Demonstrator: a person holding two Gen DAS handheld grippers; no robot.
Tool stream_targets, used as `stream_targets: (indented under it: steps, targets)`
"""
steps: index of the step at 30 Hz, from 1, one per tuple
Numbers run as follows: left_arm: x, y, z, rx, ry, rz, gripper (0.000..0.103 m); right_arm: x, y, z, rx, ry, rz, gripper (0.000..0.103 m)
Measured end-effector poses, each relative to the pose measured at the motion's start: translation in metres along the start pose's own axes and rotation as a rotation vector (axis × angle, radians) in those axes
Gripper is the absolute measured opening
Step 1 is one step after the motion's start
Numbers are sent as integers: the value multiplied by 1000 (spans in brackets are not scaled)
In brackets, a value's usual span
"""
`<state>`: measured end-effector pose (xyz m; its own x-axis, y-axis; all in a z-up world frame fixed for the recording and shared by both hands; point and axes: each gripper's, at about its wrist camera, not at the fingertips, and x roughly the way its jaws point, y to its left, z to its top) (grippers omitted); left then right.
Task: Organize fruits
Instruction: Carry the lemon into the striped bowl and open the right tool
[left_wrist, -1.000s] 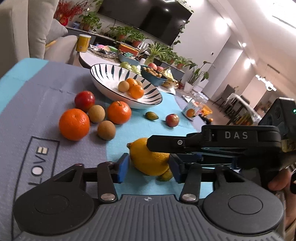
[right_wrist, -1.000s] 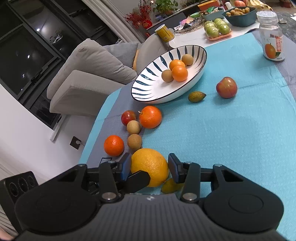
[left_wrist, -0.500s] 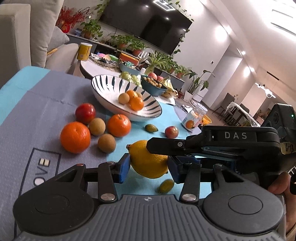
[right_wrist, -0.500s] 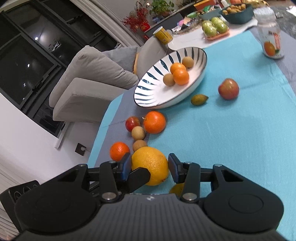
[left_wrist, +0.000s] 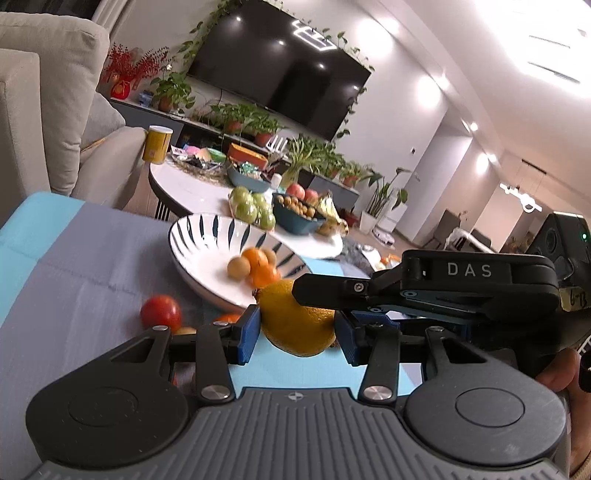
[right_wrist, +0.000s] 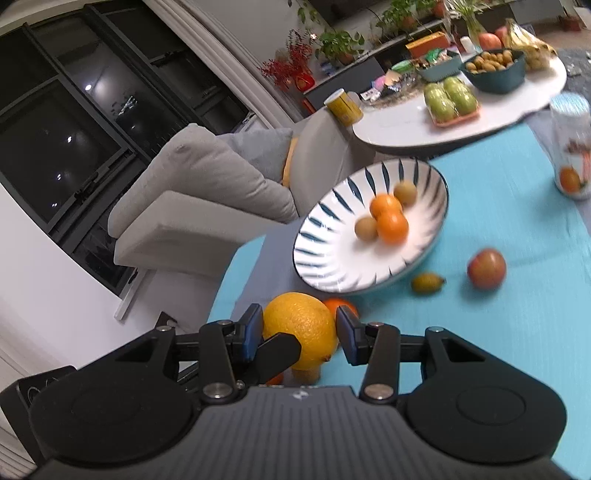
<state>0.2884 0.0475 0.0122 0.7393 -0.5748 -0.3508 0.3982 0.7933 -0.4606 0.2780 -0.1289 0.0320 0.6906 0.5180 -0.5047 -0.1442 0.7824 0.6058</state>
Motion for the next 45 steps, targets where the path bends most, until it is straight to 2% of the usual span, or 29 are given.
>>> stream_targets:
  steps: [14, 23, 24, 26, 27, 29, 31, 36, 45]
  targets:
    - [49, 20, 22, 9, -6, -3, 42, 30, -18, 35, 35, -29, -31, 58]
    - [66, 36, 26, 12, 9, 40, 42, 56, -31, 41, 87, -11, -27, 58]
    - [65, 36, 26, 22, 3, 64, 45, 58, -30, 41, 79, -14, -35, 58]
    - [58, 30, 28, 78, -28, 147, 64, 56, -22, 42, 38, -48, -61, 59]
    - [52, 28, 29, 114, -54, 178, 67, 53, -17, 41, 4, -74, -74, 60]
    - [42, 24, 31, 161, -85, 202, 67, 46, -9, 42, -56, -113, -82, 61]
    - [32, 25, 34, 154, -91, 200, 67, 36, -5, 44, -89, -153, -103, 61]
    - [15, 27, 31, 169, -90, 238, 68, 10, -12, 49, -104, -215, -150, 61]
    - [-9, 30, 15, 173, -57, 264, 68, -14, -24, 26, -171, -196, -248, 61]
